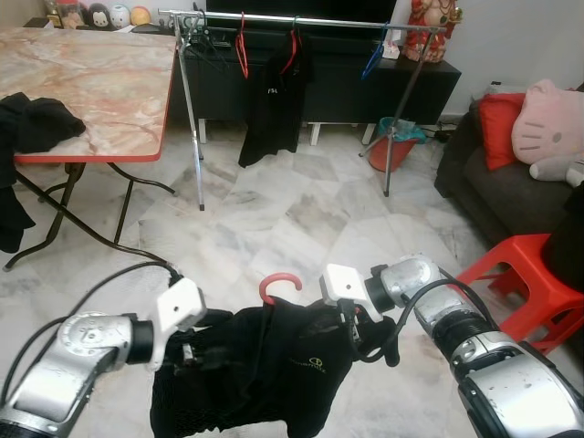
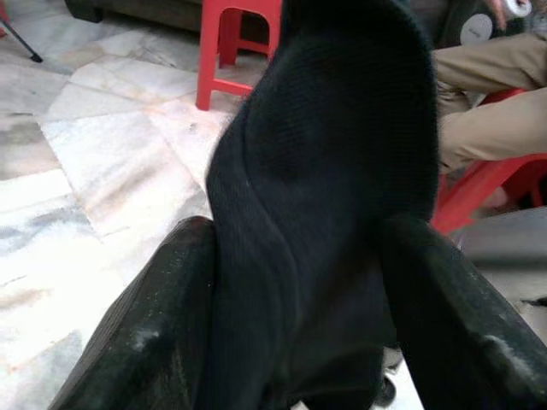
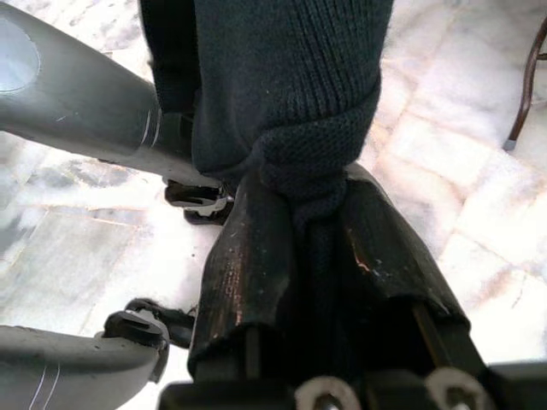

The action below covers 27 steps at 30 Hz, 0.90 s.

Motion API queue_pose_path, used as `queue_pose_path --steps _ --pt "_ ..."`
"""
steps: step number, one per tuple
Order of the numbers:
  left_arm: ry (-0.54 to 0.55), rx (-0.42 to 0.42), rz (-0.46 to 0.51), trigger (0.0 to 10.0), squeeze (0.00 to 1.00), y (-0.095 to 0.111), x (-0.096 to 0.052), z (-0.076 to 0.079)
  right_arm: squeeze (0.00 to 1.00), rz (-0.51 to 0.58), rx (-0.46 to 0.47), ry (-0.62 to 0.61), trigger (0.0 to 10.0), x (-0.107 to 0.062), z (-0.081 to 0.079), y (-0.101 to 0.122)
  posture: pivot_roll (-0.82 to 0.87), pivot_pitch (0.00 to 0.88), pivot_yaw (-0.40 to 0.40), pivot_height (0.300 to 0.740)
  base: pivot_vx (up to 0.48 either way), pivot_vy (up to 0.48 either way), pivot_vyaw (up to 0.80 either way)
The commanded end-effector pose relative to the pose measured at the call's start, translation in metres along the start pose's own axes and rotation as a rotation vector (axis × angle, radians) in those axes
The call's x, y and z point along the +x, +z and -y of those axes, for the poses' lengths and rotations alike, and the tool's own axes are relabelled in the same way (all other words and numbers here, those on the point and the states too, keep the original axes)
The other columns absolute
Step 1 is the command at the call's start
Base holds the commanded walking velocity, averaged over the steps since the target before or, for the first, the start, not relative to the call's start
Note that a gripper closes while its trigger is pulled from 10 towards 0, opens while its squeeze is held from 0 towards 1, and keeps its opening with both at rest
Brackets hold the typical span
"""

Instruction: Hang hanger

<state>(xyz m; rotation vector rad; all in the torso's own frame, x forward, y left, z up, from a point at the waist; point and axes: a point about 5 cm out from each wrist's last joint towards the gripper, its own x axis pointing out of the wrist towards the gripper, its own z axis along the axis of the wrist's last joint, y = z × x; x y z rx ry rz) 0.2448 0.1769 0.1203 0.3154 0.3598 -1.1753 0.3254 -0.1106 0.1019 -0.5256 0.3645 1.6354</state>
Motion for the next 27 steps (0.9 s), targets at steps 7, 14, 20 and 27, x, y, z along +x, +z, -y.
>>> queue_pose_path --steps 7,14,20,27 --pt "0.029 -0.014 0.033 10.0 0.0 0.004 0.012 -0.003 0.0 0.019 -0.053 0.06 10.0 0.004 -0.001 0.009 0.2 0.004 -0.156 0.74 0.0 0.0 0.0" --pt "0.003 -0.035 0.029 7.7 0.0 -0.001 0.018 0.002 0.0 0.024 -0.054 0.068 10.0 0.009 -0.002 0.009 0.2 0.004 -0.156 0.74 0.0 0.0 0.0" --pt "-0.02 -0.045 0.027 4.6 0.0 -0.002 0.024 0.006 0.0 0.027 -0.06 0.061 10.0 0.009 -0.001 0.011 0.19 0.0 -0.154 0.74 0.0 0.0 0.0" --pt "-0.032 -0.055 0.033 0.0 0.0 -0.003 0.03 0.01 0.0 0.032 -0.064 0.055 10.0 0.011 -0.001 0.012 0.19 0.0 -0.154 0.74 0.0 0.0 0.0"
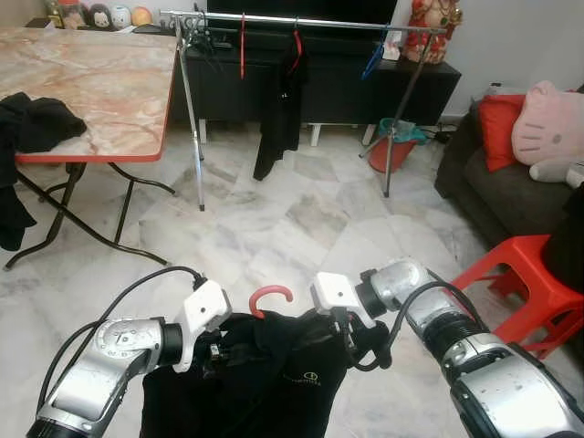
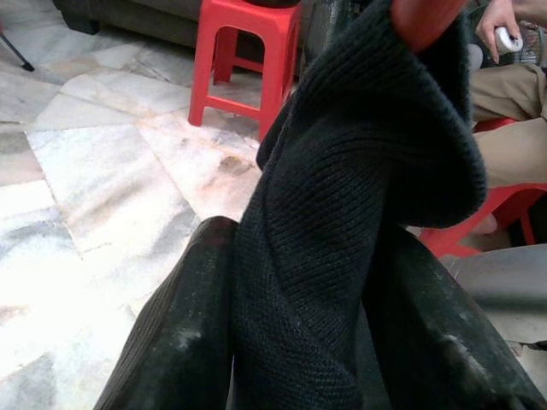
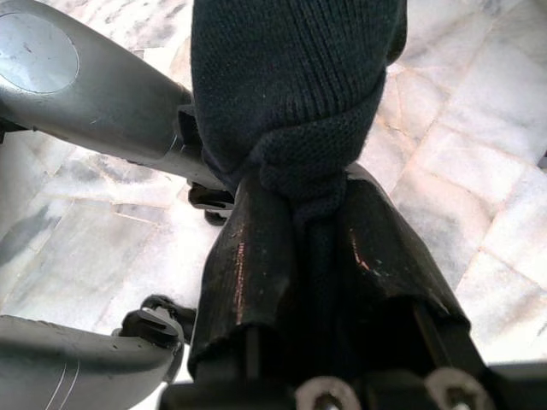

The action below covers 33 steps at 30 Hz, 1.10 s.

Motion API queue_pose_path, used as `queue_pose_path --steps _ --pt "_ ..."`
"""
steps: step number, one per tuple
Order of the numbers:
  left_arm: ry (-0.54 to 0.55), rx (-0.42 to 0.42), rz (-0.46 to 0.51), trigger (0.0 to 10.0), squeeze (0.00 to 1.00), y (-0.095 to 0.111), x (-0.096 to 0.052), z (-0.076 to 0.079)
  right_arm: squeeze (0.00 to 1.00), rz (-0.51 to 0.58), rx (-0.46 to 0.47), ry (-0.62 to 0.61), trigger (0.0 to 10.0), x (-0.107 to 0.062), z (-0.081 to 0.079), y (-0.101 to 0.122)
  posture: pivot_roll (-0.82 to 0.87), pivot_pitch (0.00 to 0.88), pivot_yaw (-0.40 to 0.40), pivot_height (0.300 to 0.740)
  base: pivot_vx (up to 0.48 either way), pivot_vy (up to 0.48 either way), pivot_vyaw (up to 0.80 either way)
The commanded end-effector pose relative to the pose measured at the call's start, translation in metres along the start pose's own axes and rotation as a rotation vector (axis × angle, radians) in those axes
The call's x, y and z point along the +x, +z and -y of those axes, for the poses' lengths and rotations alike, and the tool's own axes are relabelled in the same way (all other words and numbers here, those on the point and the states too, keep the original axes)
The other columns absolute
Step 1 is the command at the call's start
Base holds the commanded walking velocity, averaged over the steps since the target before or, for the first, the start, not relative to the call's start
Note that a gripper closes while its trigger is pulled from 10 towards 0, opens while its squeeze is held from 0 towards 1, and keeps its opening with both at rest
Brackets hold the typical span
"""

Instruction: Hang hanger

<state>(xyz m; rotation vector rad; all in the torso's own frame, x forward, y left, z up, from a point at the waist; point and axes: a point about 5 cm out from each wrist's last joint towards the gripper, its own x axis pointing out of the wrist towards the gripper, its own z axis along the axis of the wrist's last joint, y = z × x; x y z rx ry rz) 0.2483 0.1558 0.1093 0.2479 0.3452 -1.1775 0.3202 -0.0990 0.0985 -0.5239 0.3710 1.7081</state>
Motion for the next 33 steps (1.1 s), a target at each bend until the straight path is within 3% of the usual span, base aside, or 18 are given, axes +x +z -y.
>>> queue_pose_path --steps 1,33 --pt "-0.025 -0.012 -0.015 0.0 0.0 -0.0031 0.0059 0.0049 0.0 0.025 -0.051 -0.016 10.0 -0.0007 0.0034 0.0083 0.19 0.0 -0.154 0.74 0.0 0.0 0.0" --pt "-0.015 -0.034 0.04 0.0 0.0 0.0014 0.0098 0.0085 0.0 0.037 -0.065 -0.046 10.0 0.0016 0.0077 0.0142 0.17 0.046 -0.147 0.74 0.0 0.0 0.0"
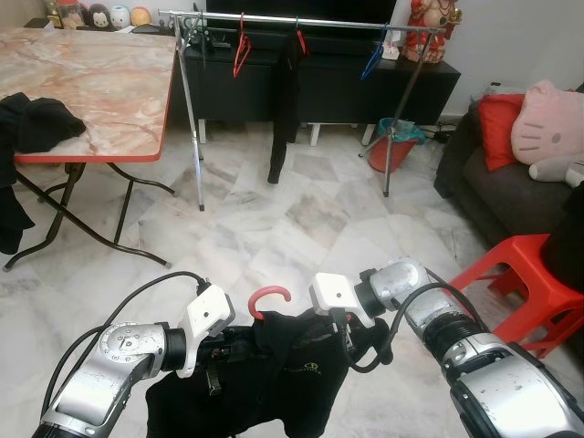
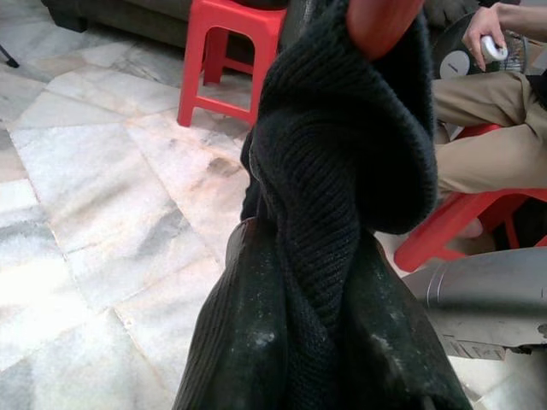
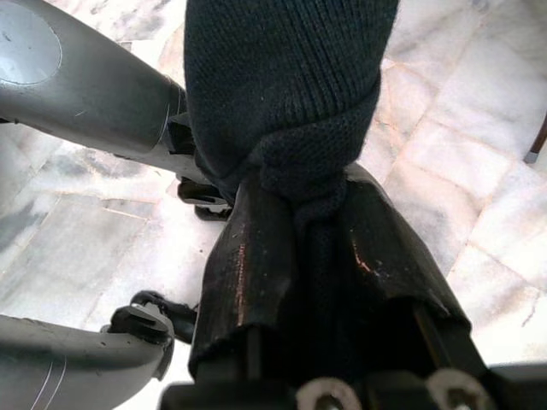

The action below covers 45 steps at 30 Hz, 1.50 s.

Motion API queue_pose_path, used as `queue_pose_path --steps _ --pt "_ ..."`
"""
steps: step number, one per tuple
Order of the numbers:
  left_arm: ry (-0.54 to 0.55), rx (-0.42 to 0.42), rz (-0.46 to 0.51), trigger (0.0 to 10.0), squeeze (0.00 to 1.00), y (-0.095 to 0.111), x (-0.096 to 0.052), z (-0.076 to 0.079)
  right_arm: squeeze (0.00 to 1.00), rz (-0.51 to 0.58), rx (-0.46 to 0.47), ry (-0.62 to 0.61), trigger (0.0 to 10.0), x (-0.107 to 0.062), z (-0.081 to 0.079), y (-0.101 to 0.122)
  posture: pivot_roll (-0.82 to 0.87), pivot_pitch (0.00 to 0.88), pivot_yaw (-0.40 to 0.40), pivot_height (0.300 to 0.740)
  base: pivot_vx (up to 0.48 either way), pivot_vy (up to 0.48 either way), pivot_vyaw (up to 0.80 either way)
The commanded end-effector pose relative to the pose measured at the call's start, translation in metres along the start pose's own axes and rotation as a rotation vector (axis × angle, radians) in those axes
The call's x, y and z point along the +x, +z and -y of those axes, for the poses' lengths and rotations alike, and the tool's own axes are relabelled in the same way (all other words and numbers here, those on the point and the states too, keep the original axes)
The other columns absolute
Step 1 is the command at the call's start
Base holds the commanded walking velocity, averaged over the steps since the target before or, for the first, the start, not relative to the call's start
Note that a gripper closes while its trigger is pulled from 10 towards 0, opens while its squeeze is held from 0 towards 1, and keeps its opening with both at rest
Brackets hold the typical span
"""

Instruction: Hang hanger

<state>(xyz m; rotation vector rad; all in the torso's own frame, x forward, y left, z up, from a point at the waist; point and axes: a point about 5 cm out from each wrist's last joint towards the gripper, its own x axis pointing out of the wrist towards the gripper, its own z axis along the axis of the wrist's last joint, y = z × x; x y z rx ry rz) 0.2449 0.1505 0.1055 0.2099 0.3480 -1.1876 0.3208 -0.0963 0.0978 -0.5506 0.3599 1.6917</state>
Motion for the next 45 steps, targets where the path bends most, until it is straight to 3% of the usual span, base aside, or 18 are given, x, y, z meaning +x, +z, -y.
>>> queue_pose_path --steps 1,2,3,18,27,32,36,38,39,40,41,42,43,44,45 --pt "0.001 -0.006 0.026 0.0 0.0 0.003 0.006 0.004 0.0 0.055 -0.037 -0.019 10.0 0.0 0.006 0.013 0.17 0.043 -0.144 0.74 0.0 0.0 0.0" --pt "0.003 -0.007 0.026 0.0 0.0 0.003 0.006 0.004 0.22 0.061 -0.032 -0.014 10.0 0.0 0.006 0.014 0.17 0.043 -0.144 0.74 0.0 0.0 0.0" --pt "0.002 -0.006 0.023 0.0 0.0 0.002 0.005 0.004 1.0 0.076 -0.021 0.0 10.0 0.001 0.006 0.015 0.17 0.042 -0.141 0.74 0.0 0.0 0.0" --pt "0.013 0.006 0.012 0.0 0.0 0.002 0.0 0.001 1.0 0.061 -0.024 0.012 10.0 -0.003 0.005 0.013 0.17 0.039 -0.137 0.74 0.0 0.0 0.0" --pt "0.087 0.003 -0.047 0.0 0.0 -0.011 -0.012 -0.008 1.0 0.018 -0.066 -0.06 10.0 -0.025 0.014 0.017 0.15 0.022 -0.137 0.74 0.0 0.0 0.0" --pt "0.106 0.0 -0.057 0.0 0.0 -0.015 -0.015 -0.01 1.0 0.017 -0.083 -0.069 10.0 -0.028 0.016 0.02 0.15 0.016 -0.135 0.74 0.0 0.0 0.0" --pt "0.175 0.001 -0.057 0.0 0.0 -0.018 -0.017 -0.017 1.0 0.006 -0.092 -0.12 10.0 -0.03 0.019 0.021 0.15 0.002 -0.135 0.74 0.0 0.0 0.0" --pt "0.28 0.002 -0.067 0.0 0.0 -0.025 -0.02 -0.027 1.0 0.062 -0.063 -0.251 10.0 -0.036 0.027 0.024 0.15 0.0 -0.14 0.74 0.0 0.0 0.0" --pt "0.28 0.002 -0.067 0.0 0.0 -0.025 -0.02 -0.027 1.0 0.062 -0.063 -0.251 10.0 -0.036 0.027 0.024 0.15 0.0 -0.14 0.74 0.0 0.0 0.0" --pt "0.331 -0.01 -0.066 0.0 0.0 -0.027 -0.022 -0.031 1.0 0.112 -0.053 -0.35 10.0 -0.04 0.033 0.028 0.15 0.0 -0.136 0.74 0.0 0.0 0.0" --pt "0.368 -0.011 -0.059 0.0 0.0 -0.028 -0.023 -0.034 0.91 0.145 -0.036 -0.416 10.0 -0.043 0.036 0.03 0.15 0.0 -0.136 0.74 0.0 0.0 0.0" --pt "0.407 -0.01 -0.056 0.0 0.0 -0.03 -0.025 -0.036 0.67 0.171 -0.021 -0.47 10.0 -0.045 0.039 0.031 0.15 0.0 -0.135 0.74 0.0 0.0 0.0" --pt "0.407 -0.01 -0.056 0.0 0.0 -0.03 -0.025 -0.036 0.67 0.171 -0.021 -0.47 10.0 -0.045 0.039 0.031 0.15 0.0 -0.135 0.74 0.0 0.0 0.0" --pt "0.557 -0.052 -0.063 5.6 0.0 -0.038 -0.034 -0.047 0.0 0.216 0.058 -0.668 10.0 -0.052 0.045 0.025 0.15 0.0 -0.135 0.74 0.0 0.0 0.0" --pt "0.602 -0.072 -0.068 5.6 0.0 -0.041 -0.037 -0.049 0.0 0.224 0.084 -0.734 10.0 -0.055 0.047 0.022 0.15 0.0 -0.136 0.74 0.0 0.0 0.0"
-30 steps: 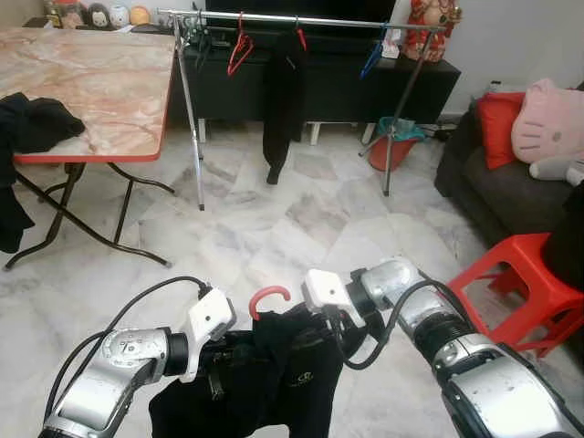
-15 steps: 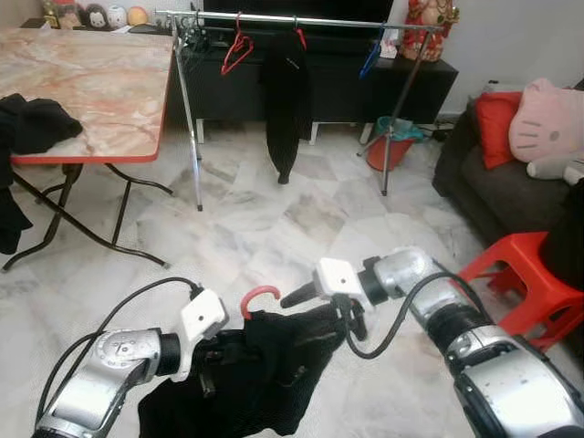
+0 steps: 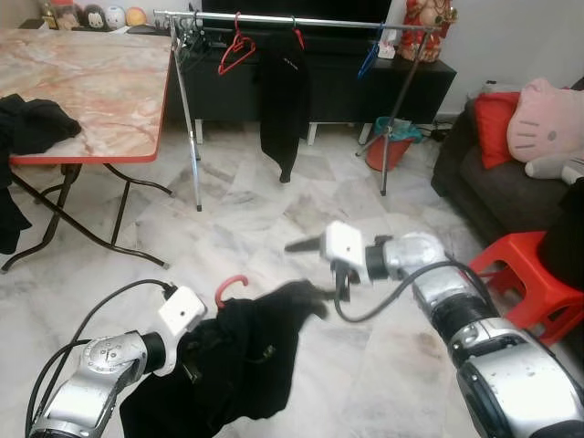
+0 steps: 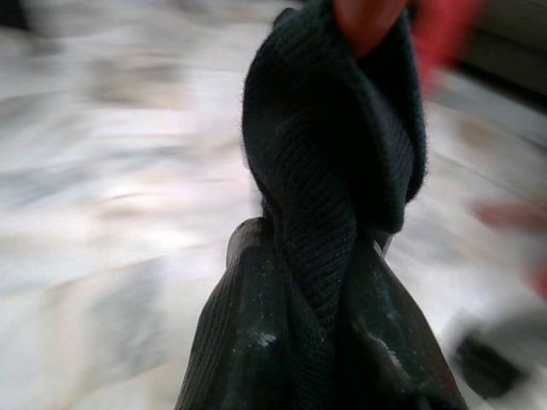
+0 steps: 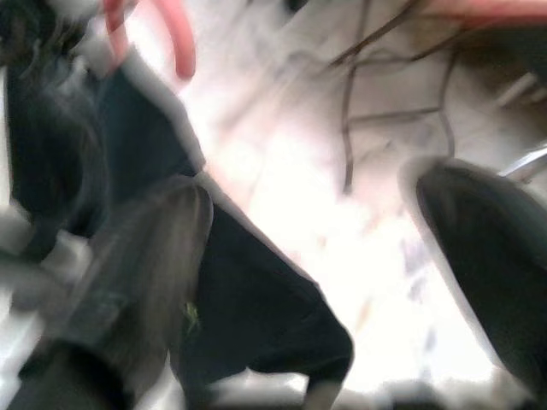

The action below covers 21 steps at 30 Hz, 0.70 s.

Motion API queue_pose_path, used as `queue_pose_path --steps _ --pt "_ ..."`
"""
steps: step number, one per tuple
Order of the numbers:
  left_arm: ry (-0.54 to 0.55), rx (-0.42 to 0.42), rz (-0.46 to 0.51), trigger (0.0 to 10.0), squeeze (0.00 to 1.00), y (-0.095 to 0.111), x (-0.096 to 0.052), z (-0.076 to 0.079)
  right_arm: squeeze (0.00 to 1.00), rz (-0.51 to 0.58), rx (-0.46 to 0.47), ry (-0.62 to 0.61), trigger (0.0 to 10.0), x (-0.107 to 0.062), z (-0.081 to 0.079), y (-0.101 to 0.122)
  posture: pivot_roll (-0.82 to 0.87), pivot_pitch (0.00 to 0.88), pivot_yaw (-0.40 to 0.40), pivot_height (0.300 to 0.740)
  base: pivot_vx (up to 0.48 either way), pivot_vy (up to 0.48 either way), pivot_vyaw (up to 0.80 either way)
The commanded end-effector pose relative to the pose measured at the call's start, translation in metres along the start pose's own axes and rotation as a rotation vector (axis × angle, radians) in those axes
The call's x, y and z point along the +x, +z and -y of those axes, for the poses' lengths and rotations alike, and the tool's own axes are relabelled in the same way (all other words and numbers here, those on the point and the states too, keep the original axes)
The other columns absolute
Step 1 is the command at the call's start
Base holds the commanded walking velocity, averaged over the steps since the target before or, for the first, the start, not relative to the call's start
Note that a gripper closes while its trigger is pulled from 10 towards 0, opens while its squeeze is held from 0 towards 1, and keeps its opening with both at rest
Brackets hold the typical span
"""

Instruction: Hang hanger

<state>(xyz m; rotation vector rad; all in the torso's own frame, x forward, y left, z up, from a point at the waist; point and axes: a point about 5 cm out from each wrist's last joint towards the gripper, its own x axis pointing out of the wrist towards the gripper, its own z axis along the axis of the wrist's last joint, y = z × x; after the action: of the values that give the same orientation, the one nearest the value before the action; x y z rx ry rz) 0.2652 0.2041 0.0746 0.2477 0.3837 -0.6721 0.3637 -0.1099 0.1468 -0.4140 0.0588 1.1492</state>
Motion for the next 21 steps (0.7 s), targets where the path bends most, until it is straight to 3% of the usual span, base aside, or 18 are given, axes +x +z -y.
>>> queue_pose_path --steps 1,2,3,4,6,8,9,10,13,14,21 --pt "0.103 0.008 0.013 5.6 0.0 0.003 -0.003 -0.012 0.0 0.013 0.05 -0.144 10.0 -0.008 0.01 -0.003 0.15 0.0 -0.136 0.74 0.0 0.0 0.0" --pt "0.178 -0.021 0.001 10.0 0.0 -0.002 -0.006 -0.018 0.0 0.01 0.092 -0.248 10.0 -0.013 0.013 -0.012 0.15 0.0 -0.137 0.74 0.0 0.0 0.0" --pt "0.265 -0.055 -0.003 10.0 0.0 -0.009 -0.009 -0.025 0.0 -0.01 0.153 -0.368 10.0 -0.02 0.013 -0.025 0.15 0.0 -0.137 0.74 0.0 0.0 0.0" --pt "0.265 -0.055 -0.003 10.0 0.0 -0.009 -0.009 -0.025 0.0 -0.01 0.153 -0.368 10.0 -0.02 0.013 -0.025 0.15 0.0 -0.137 0.74 0.0 0.0 0.0" --pt "0.367 -0.11 0.016 10.0 0.0 -0.018 -0.015 -0.029 0.0 -0.071 0.245 -0.547 10.0 -0.035 0.009 -0.051 0.15 0.0 -0.137 0.74 0.0 0.0 0.0" --pt "0.401 -0.118 0.015 10.0 0.0 -0.022 -0.017 -0.03 0.0 -0.101 0.274 -0.612 10.0 -0.041 0.007 -0.061 0.14 0.0 -0.135 0.74 0.0 0.0 0.0" --pt "0.458 -0.135 0.053 10.0 0.0 -0.027 -0.019 -0.027 0.0 -0.196 0.422 -0.836 10.0 -0.063 -0.001 -0.093 0.13 0.0 -0.136 0.74 0.0 0.0 0.0" --pt "0.488 -0.133 0.065 10.0 0.0 -0.029 -0.019 -0.026 0.0 -0.232 0.462 -0.889 10.0 -0.07 -0.006 -0.103 0.13 0.0 -0.136 0.74 0.0 0.0 0.0" --pt "0.54 -0.141 0.076 10.0 0.0 -0.033 -0.02 -0.024 0.0 -0.273 0.509 -0.954 10.0 -0.081 -0.017 -0.119 0.12 0.0 -0.135 0.74 0.0 0.0 0.0" --pt "0.587 -0.173 0.081 10.0 0.0 -0.041 -0.019 -0.019 0.0 -0.296 0.584 -1.018 10.0 -0.091 -0.033 -0.135 0.12 0.0 -0.135 0.74 0.0 0.0 0.0" --pt "0.623 -0.228 0.131 10.0 0.0 -0.048 -0.011 0.004 0.0 -0.323 0.727 -1.122 10.0 -0.108 -0.067 -0.163 0.11 0.0 -0.141 0.74 0.0 0.0 0.0"
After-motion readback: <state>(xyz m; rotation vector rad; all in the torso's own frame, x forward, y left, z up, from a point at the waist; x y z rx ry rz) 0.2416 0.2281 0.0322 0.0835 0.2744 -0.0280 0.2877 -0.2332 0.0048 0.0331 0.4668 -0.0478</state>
